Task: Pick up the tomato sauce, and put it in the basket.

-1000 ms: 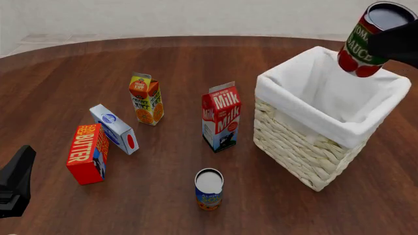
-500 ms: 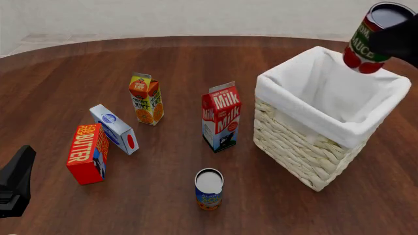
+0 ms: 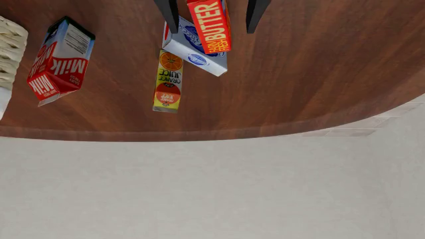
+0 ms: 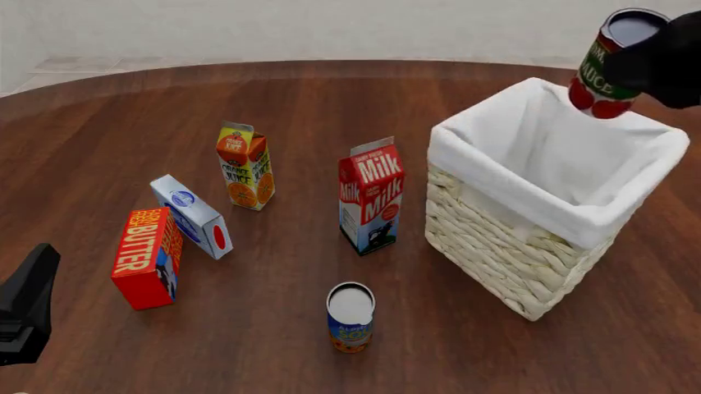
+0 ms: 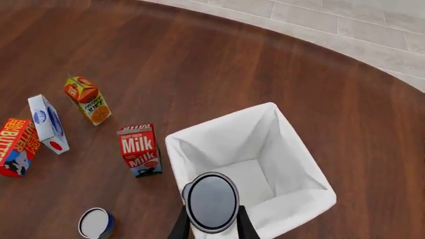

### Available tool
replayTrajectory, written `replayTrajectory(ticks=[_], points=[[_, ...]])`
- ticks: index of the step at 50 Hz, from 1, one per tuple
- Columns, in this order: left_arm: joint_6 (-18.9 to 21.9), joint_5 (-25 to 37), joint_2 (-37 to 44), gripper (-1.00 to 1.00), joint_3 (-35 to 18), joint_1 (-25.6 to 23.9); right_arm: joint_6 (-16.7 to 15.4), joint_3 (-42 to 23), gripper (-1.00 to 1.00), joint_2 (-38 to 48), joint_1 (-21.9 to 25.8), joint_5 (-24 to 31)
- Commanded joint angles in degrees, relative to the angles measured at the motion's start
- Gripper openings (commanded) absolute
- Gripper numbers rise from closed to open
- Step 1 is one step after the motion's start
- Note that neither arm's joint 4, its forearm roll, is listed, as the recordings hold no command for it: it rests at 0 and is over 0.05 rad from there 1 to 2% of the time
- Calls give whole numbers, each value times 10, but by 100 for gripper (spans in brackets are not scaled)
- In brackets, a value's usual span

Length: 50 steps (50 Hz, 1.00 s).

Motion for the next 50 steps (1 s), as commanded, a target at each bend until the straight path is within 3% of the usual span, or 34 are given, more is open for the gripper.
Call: replayTrajectory(ticks=[1,50], points=[[0,0,0,100,0,2,14,10,-100,20,-16,-27],[0,0,0,100,0,2,18,5,-100,106,-73,-77]])
